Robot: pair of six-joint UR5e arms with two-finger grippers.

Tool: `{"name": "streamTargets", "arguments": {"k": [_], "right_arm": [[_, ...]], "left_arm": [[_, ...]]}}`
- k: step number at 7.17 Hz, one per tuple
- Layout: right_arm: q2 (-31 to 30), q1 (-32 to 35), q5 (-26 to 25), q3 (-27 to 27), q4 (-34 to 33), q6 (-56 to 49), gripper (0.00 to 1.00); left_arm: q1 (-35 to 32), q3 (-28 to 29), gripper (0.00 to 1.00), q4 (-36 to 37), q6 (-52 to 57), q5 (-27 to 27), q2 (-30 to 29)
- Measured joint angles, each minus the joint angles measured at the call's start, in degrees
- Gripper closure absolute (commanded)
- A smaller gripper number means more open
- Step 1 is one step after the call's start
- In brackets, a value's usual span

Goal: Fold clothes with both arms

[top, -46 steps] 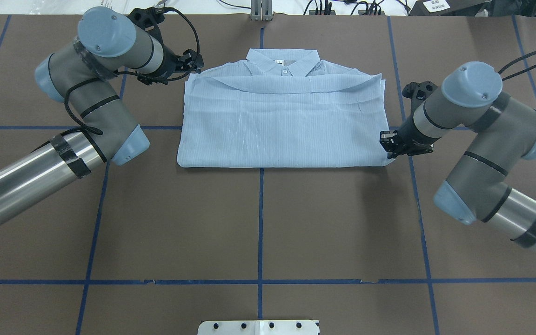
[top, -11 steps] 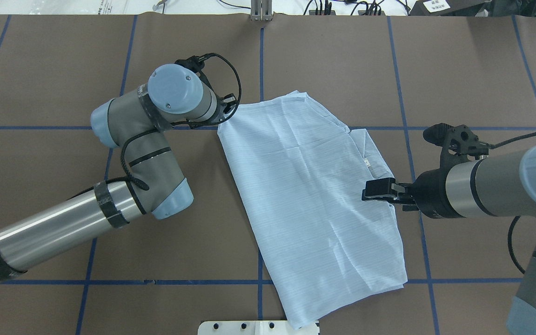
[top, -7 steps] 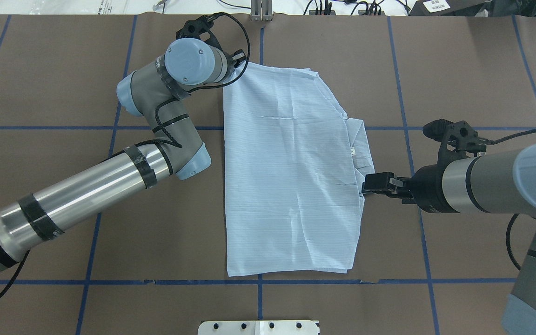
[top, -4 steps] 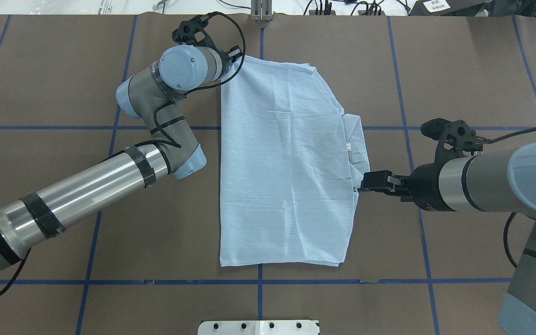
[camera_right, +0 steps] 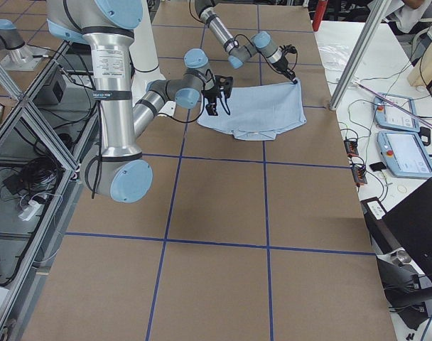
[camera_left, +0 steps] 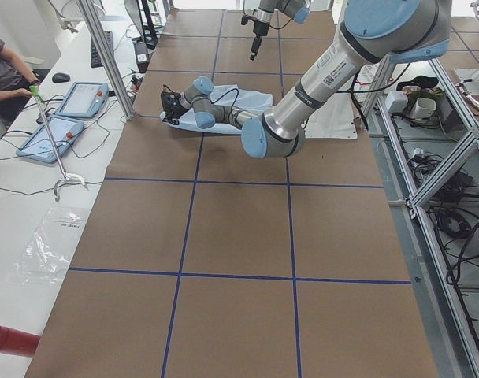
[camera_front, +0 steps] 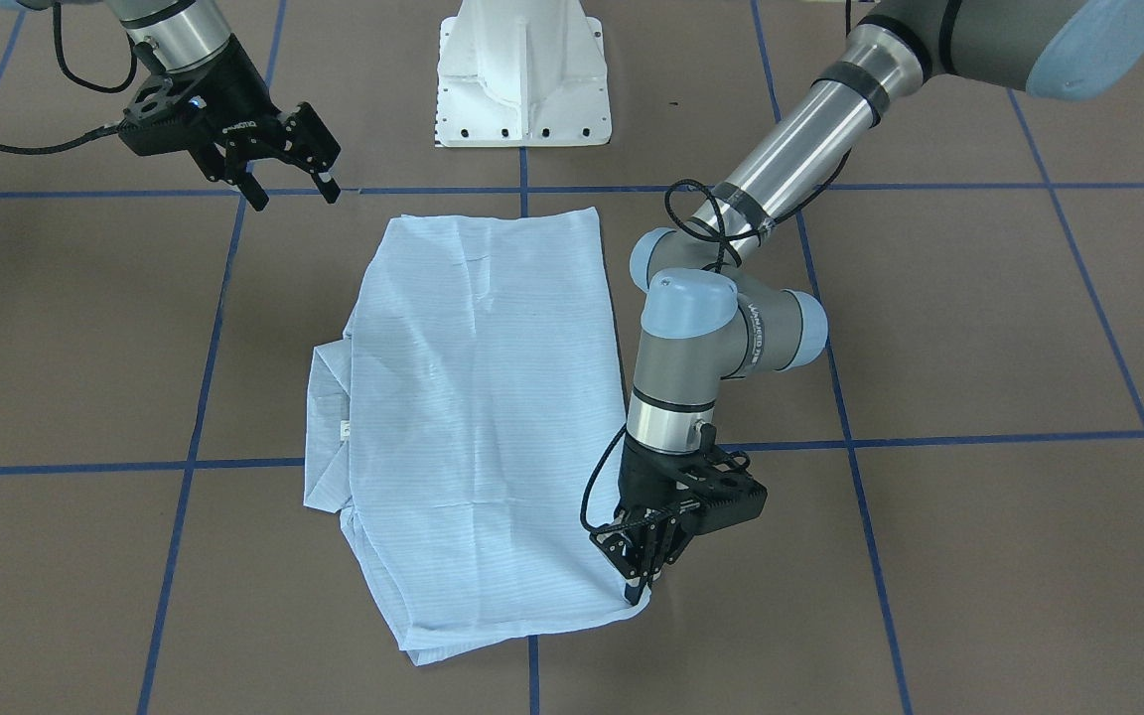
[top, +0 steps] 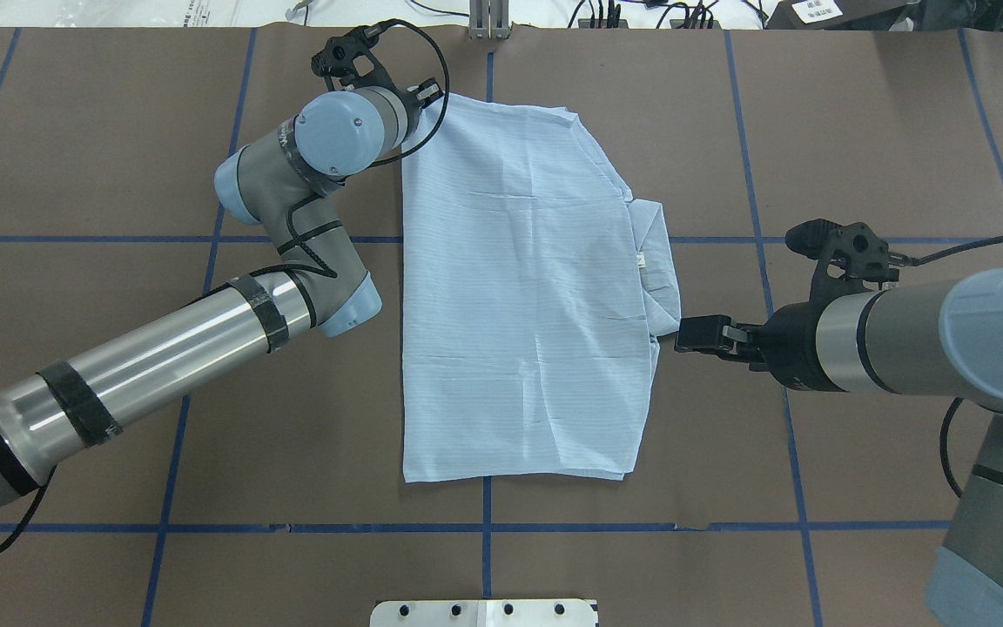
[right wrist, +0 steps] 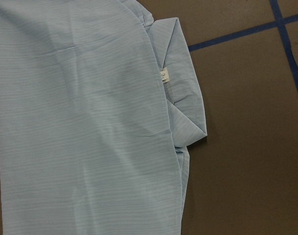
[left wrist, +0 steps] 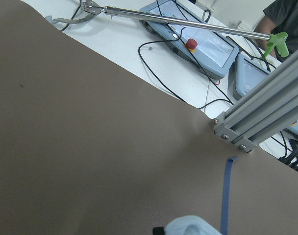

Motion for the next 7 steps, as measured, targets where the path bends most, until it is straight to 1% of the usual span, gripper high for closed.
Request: {"name": "streamTargets", "arguments": {"k": [3,4,5,6,7], "right_arm": [[1.9,0.0,-1.1,-1.4,0.0,0.0,0.00],[2.0,0.0,-1.6,-1.8,0.0,0.1,0.00],[2.0,-0.1,-1.9,-2.2,0.0,0.1,0.00],[1.9,-0.1,-2.0,-2.5,0.0,0.1,0.00],[1.9,-0.1,-2.1,-2.6,-0.1,0.1,0.00]], "left_arm": [[0.0,-0.5,0.00,-0.1,3.1,0.5,0.6],[-0.1,-1.8,0.00,0.0,4.9,-0.5,1.0],[-0.2,-4.9,0.00,0.5,6.7,-3.0,2.7],[-0.2,-10.4,0.00,1.5,7.6,-7.1,6.5],[-0.1,-17.0,0.00,4.7,7.9,-11.9,10.3]]}}
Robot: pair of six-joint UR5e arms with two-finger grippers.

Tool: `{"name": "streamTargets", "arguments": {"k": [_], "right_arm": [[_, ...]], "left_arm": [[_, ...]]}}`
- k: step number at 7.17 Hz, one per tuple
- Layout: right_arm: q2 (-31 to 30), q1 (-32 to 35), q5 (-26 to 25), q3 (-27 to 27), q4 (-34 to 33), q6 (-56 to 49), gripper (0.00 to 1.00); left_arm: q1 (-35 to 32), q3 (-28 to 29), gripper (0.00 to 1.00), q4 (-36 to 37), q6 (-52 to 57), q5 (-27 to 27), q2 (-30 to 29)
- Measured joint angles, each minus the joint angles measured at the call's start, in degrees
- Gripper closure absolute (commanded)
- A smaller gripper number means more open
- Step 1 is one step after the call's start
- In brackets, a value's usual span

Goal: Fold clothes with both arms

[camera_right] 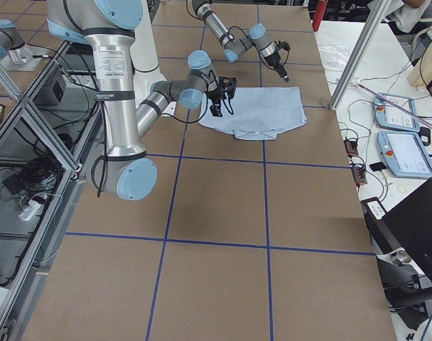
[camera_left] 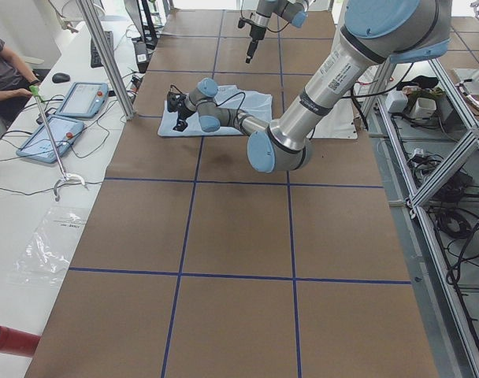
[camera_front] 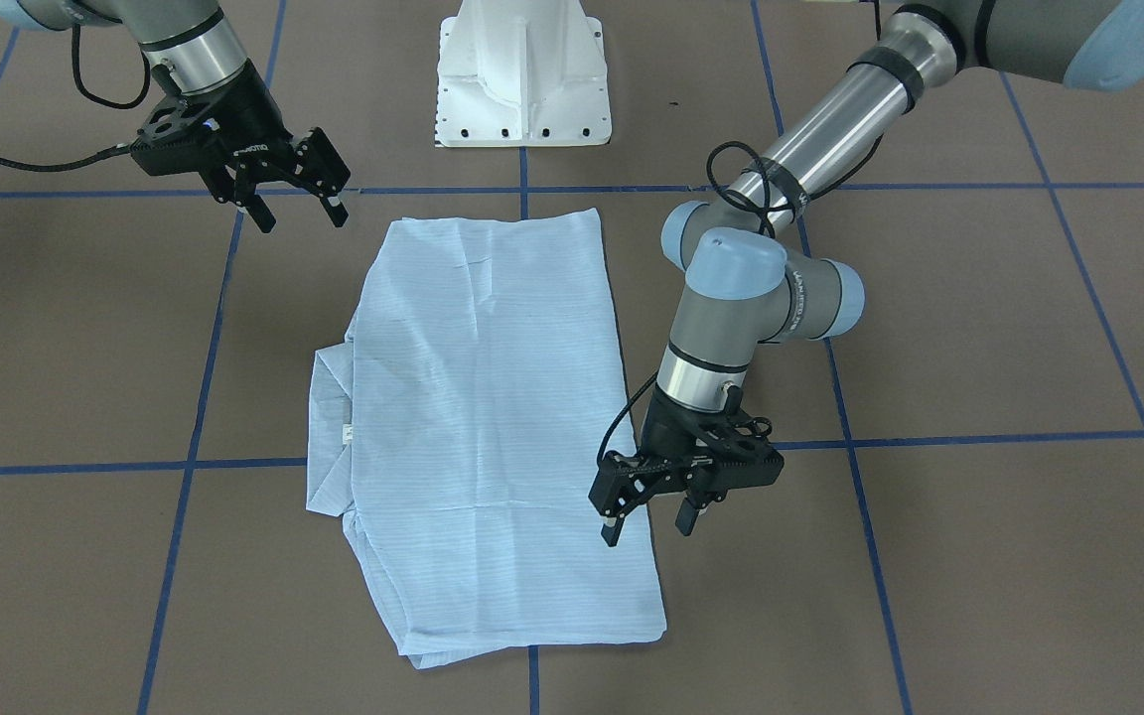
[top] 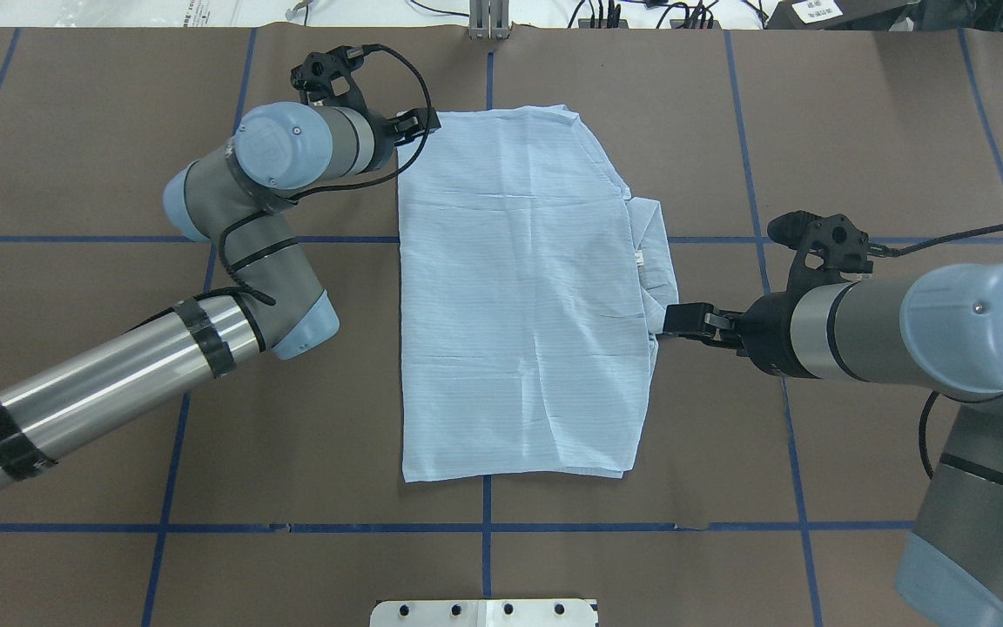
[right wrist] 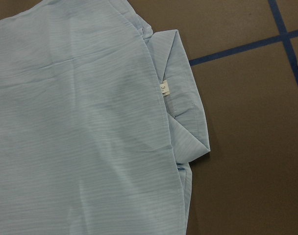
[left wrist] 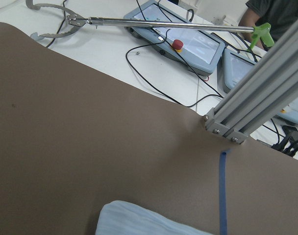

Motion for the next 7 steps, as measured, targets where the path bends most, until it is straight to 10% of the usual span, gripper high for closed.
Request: {"name": "streamTargets", "arguments": {"k": [4,7], "right_arm": [[-0.2,-0.1,0.3,-0.2,0.0,-0.1,0.00],[-0.3,-0.2,0.3,-0.4,0.0,-0.1,0.00]], "left_arm": [[2.7,-25.6,0.01,20.6,-5.7,-19.7,10.7],[11.5,-32.1,0.01,18.1,-17.8,-18.9,15.9]]}}
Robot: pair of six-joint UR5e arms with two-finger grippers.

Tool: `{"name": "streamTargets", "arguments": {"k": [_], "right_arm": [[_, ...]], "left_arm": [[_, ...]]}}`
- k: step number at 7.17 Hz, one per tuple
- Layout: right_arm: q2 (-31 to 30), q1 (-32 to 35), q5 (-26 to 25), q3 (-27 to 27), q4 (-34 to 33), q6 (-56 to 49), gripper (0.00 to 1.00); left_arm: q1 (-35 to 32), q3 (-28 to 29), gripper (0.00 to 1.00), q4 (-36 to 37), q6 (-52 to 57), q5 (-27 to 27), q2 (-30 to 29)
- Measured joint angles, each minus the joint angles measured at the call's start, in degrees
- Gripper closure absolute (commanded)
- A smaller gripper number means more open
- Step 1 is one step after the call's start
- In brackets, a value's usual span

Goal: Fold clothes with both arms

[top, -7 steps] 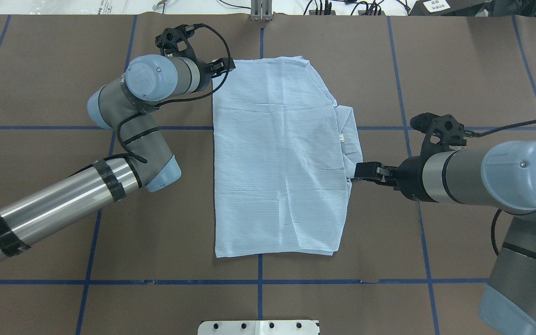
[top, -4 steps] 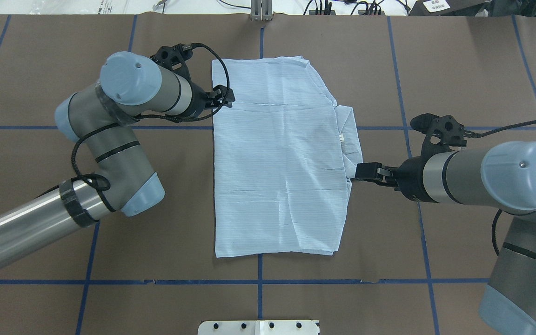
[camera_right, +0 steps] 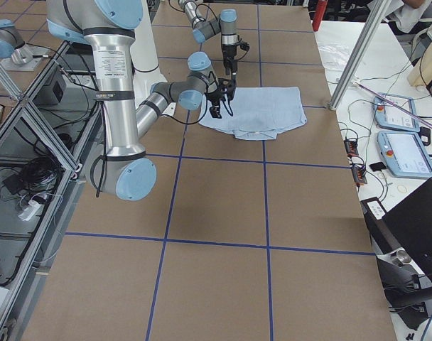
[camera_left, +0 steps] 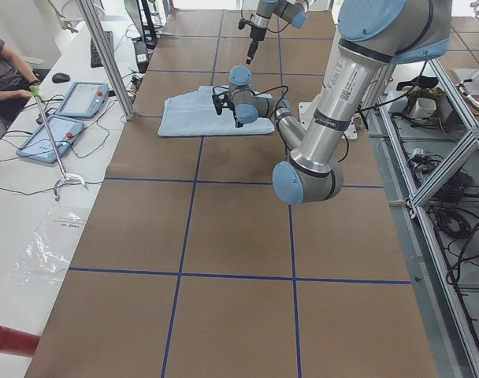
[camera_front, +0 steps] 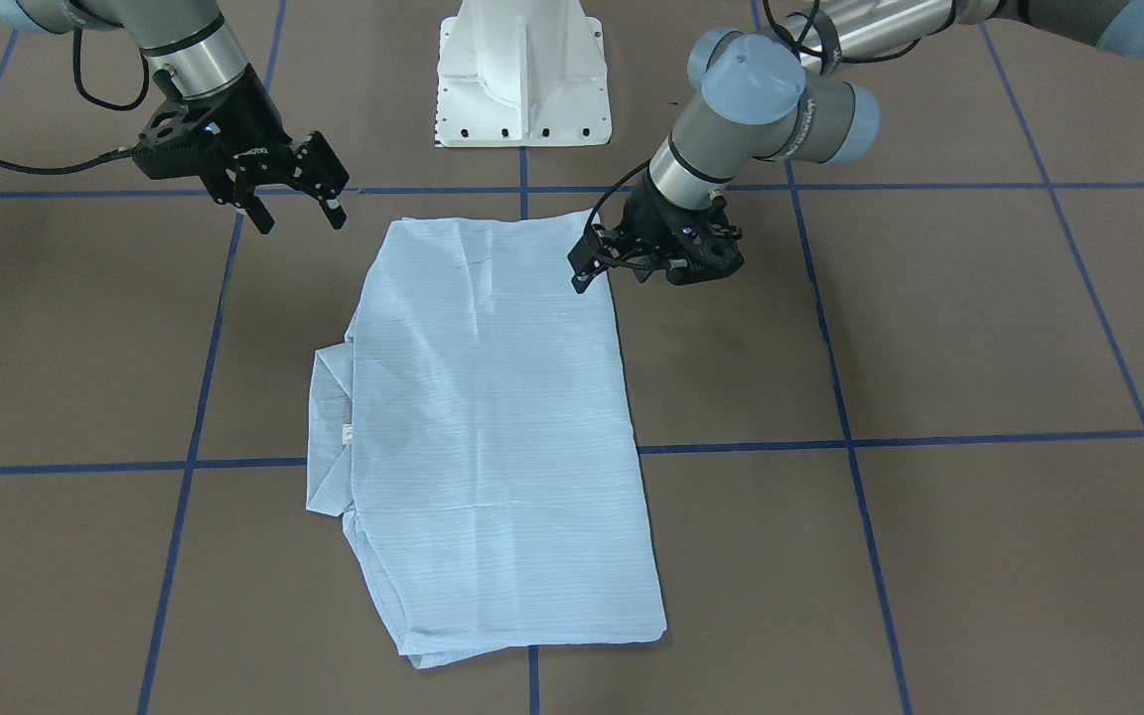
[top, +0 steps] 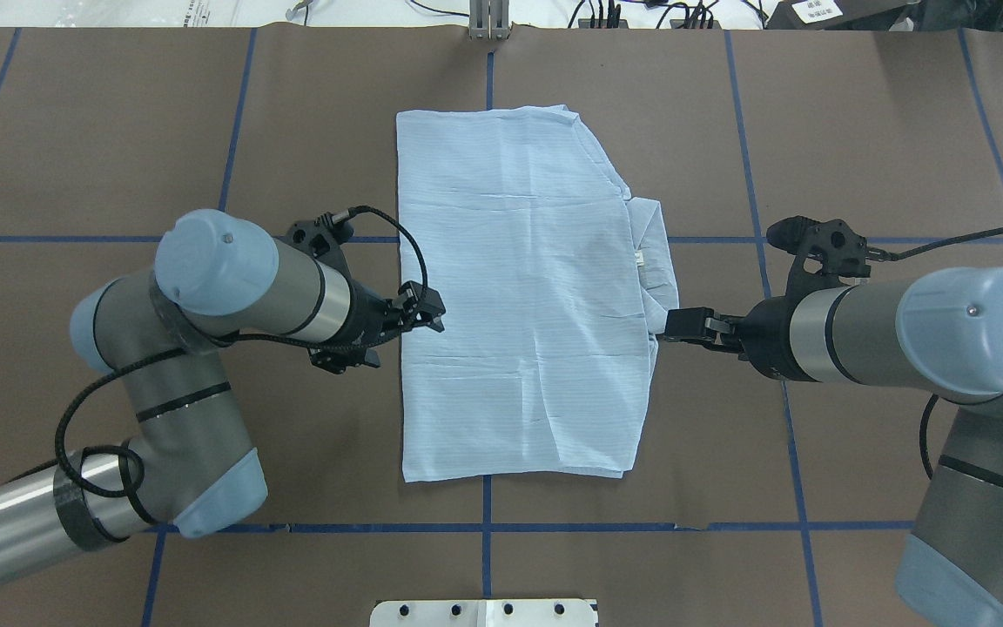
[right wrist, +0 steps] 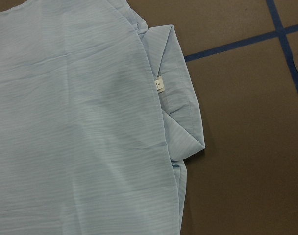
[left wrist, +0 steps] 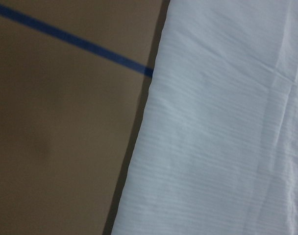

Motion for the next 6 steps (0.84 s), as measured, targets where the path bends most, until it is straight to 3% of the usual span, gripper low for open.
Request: {"name": "streamTargets", "arguments": {"k": [3,6], "right_arm": [[-0.1,-0.1,0.2,0.0,0.1,0.0,0.00],[-0.1,-0.4,0.2,0.1,0.0,0.0,0.00]], "left_arm": [[6.6,-1.1,0.01,-3.1,-2.3,6.6,2.6],[9.8,-1.7,0.06,-2.6,-2.4,7.1,3.3]]}}
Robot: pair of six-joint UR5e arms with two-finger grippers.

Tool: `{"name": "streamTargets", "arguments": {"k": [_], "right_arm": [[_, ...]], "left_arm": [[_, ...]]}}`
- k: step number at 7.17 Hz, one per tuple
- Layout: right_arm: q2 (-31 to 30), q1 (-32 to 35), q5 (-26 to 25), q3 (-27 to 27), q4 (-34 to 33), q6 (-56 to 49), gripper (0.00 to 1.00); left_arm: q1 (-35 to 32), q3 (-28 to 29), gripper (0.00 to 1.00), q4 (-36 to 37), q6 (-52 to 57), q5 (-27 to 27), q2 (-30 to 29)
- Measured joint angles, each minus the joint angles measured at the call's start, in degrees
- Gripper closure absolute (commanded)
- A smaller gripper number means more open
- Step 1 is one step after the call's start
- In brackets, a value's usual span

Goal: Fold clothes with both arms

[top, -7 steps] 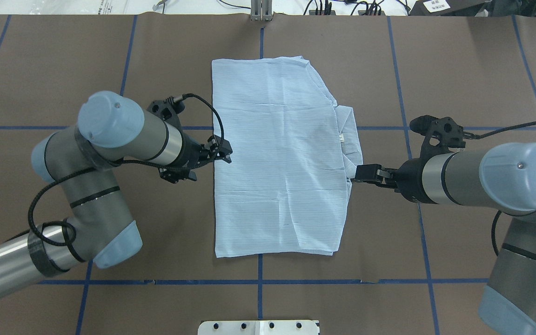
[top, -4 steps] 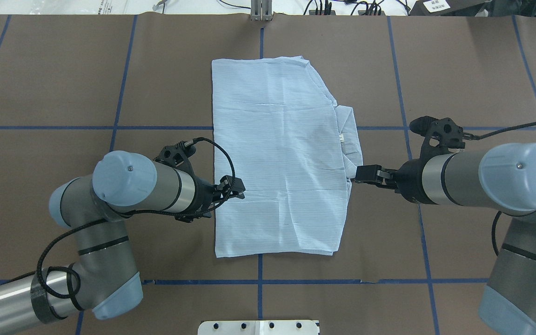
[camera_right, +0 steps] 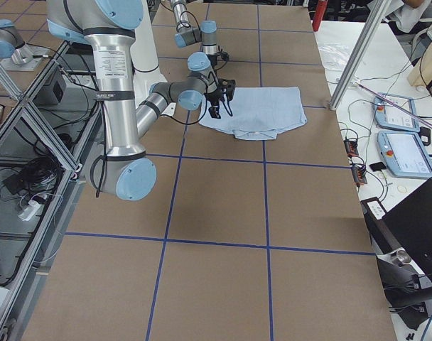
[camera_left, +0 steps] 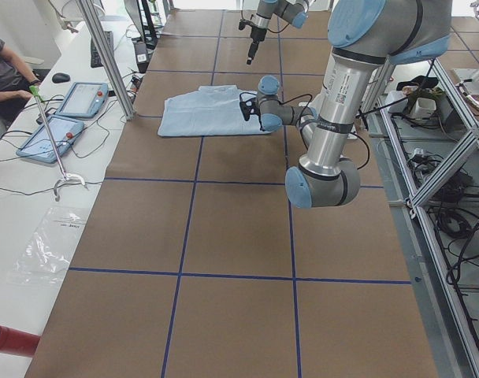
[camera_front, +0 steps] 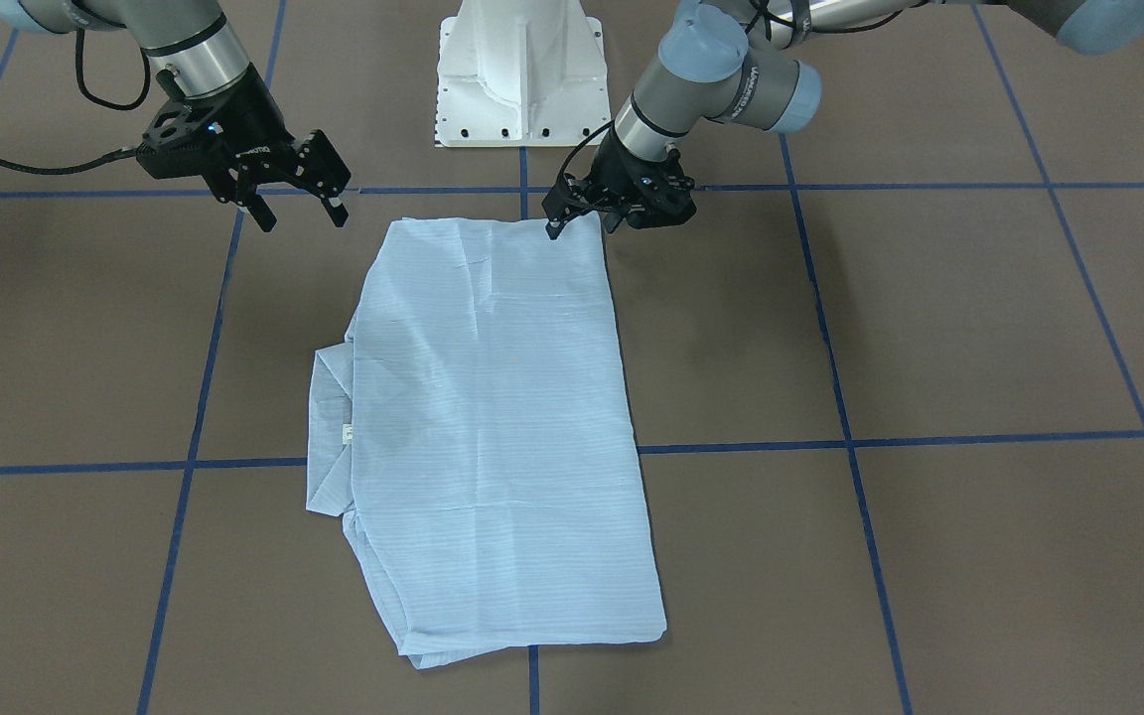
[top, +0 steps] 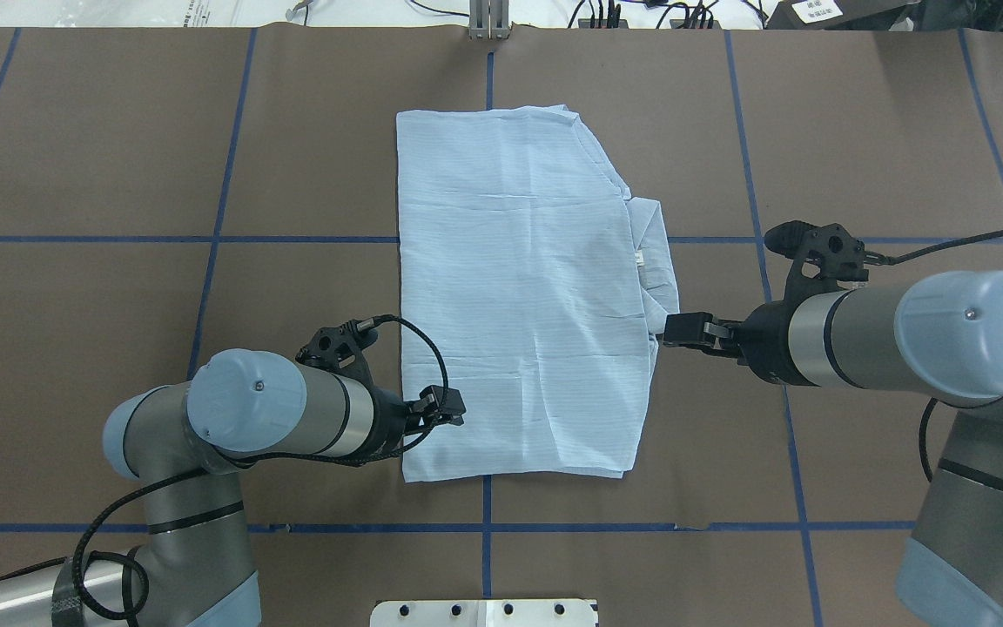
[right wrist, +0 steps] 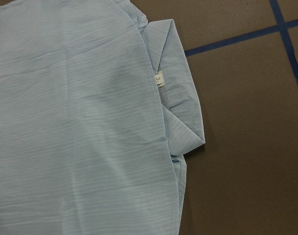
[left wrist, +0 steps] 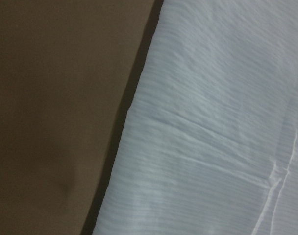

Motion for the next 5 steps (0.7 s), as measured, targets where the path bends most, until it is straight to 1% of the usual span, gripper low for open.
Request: {"name": "streamTargets", "arguments": {"k": [2,5], "right_arm": [[0.0,-0.1,0.0,0.0,0.0,0.0,0.00],[0.0,-0.1,0.0,0.0,0.1,0.0,0.00]], "left_arm": [[0.9,0.5,0.07,0.1,-0.2,0.0,0.2],[1.6,0.7,0.14,2.2,-0.3,-0.1,0.3]]}}
